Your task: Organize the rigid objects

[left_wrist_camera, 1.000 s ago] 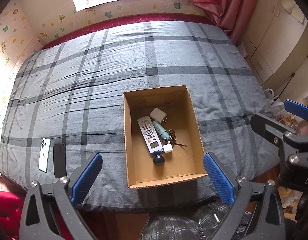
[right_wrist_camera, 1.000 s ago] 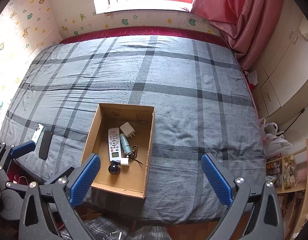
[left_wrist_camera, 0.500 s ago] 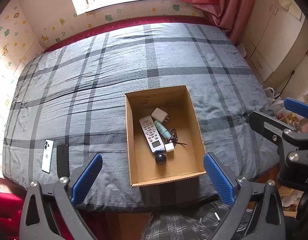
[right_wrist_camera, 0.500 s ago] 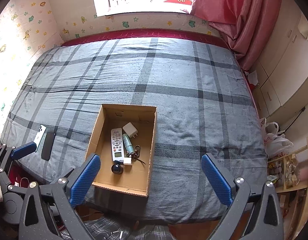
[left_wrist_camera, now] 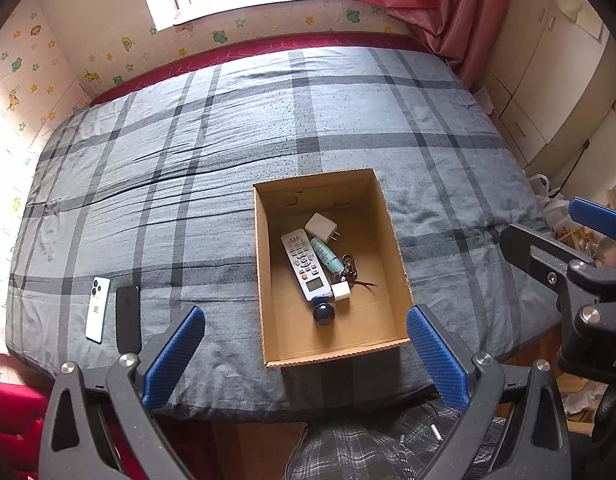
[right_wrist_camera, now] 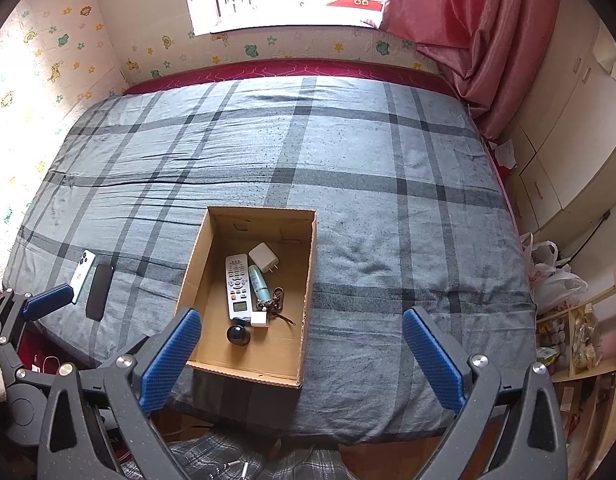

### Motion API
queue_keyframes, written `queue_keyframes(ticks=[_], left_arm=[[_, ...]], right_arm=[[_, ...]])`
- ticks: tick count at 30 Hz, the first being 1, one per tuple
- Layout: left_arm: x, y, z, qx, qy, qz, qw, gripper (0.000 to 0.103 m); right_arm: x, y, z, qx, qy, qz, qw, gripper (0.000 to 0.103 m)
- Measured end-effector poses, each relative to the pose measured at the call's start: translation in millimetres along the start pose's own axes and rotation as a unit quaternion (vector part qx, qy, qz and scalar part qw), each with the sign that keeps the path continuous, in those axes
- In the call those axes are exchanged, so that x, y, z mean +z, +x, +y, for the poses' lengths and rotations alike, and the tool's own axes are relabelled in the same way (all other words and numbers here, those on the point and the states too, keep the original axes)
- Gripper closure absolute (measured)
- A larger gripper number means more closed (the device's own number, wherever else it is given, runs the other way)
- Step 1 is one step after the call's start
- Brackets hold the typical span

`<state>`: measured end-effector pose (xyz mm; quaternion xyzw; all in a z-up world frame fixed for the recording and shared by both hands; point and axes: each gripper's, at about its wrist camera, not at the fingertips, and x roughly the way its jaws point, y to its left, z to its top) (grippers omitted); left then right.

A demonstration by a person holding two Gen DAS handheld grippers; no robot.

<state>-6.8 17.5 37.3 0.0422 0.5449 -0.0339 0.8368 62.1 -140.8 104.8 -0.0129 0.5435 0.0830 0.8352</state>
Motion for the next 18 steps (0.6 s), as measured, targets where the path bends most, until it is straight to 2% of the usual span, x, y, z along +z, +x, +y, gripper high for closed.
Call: queue_keyframes(ticks=[18], left_arm=[[-7.6,-4.7,0.1,0.006,-0.003,0.006,1.0,0.0]], right_arm=[[-6.1,-1.9,3.3,0.006,-0.008,-0.002,1.0,0.0]])
